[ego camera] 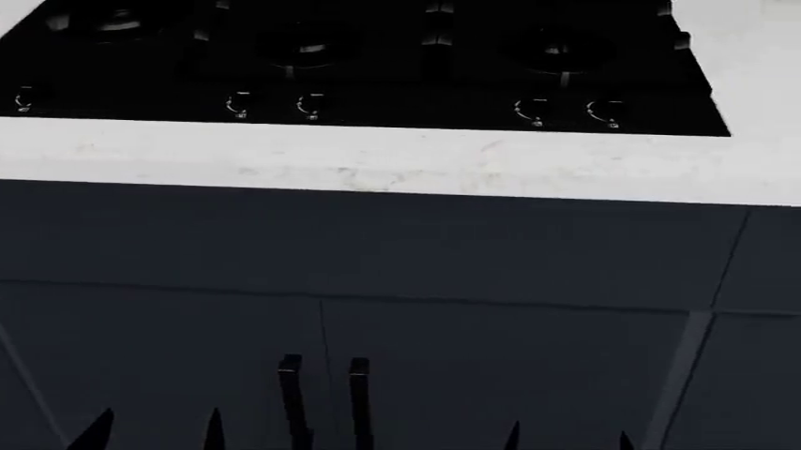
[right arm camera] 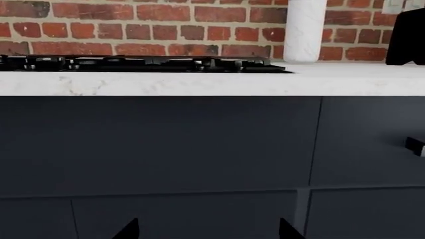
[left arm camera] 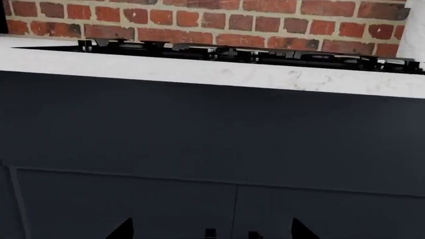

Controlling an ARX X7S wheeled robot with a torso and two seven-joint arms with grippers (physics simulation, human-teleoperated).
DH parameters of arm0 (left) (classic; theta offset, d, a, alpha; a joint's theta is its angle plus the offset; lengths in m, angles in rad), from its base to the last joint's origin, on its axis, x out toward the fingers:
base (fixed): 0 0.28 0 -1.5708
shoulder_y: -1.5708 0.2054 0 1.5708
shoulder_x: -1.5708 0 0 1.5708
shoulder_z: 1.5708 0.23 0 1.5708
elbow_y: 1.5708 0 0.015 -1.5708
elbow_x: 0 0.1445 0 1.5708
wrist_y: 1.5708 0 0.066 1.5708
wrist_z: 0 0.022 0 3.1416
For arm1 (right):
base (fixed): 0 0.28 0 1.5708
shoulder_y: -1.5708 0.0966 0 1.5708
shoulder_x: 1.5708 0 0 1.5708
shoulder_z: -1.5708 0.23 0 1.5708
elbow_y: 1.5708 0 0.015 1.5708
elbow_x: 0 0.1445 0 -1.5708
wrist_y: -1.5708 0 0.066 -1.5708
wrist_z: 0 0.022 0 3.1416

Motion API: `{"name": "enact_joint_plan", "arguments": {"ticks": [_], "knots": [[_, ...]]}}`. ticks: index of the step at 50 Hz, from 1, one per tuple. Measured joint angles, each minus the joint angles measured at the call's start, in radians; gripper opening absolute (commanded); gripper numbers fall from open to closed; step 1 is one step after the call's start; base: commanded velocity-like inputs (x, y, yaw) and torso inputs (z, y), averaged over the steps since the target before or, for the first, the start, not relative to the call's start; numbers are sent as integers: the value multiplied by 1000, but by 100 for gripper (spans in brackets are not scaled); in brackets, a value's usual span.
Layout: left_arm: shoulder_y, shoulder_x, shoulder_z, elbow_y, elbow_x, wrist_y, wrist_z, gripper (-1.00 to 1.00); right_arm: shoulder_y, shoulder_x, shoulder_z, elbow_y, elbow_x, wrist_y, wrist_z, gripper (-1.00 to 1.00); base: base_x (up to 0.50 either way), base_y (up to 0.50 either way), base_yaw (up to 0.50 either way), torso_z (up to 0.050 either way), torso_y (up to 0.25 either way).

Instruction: Navigate to the shelves.

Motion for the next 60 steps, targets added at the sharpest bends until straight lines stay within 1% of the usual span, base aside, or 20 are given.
{"name": "enact_joint_plan", "arguments": {"ticks": [60], "knots": [[-5,-8,17,3,-12,-1,-11,100,3,10,-11,-1,10,1,10,100,-444,-15,0,0,0]]}}
